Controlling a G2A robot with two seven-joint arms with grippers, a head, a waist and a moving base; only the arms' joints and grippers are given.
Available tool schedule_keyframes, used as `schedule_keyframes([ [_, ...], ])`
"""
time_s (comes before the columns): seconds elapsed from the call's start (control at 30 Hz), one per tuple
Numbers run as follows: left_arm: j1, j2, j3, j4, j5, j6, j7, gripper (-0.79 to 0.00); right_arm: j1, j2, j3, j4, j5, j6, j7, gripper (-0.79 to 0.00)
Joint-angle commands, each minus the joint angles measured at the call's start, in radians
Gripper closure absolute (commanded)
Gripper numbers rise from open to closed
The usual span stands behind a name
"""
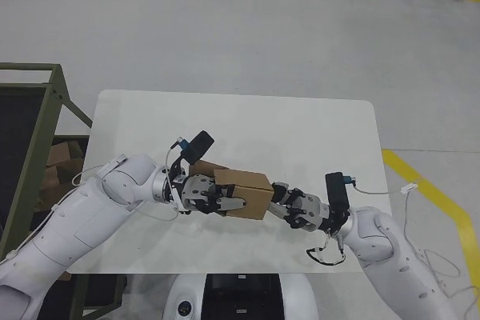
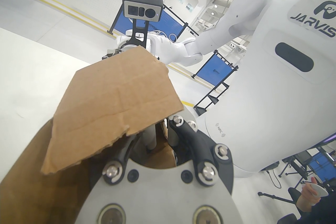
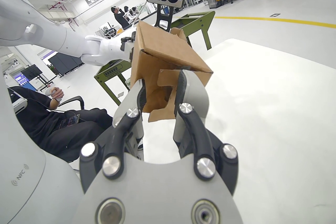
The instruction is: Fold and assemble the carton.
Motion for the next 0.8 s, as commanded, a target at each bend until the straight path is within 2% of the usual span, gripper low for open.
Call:
schedule_keyframes([
  [0.0,-0.002,0.001,0.003,0.000,0.002,0.000,0.000,0.000,0.005,-0.001,-0.003,0.003,0.004,0.000,0.004,-0.237],
  [0.77,-0.024,0.013,0.035,-0.003,0.001,0.000,0.000,0.000,0.068,-0.009,-0.051,0.034,0.078,-0.045,0.073,-0.243],
])
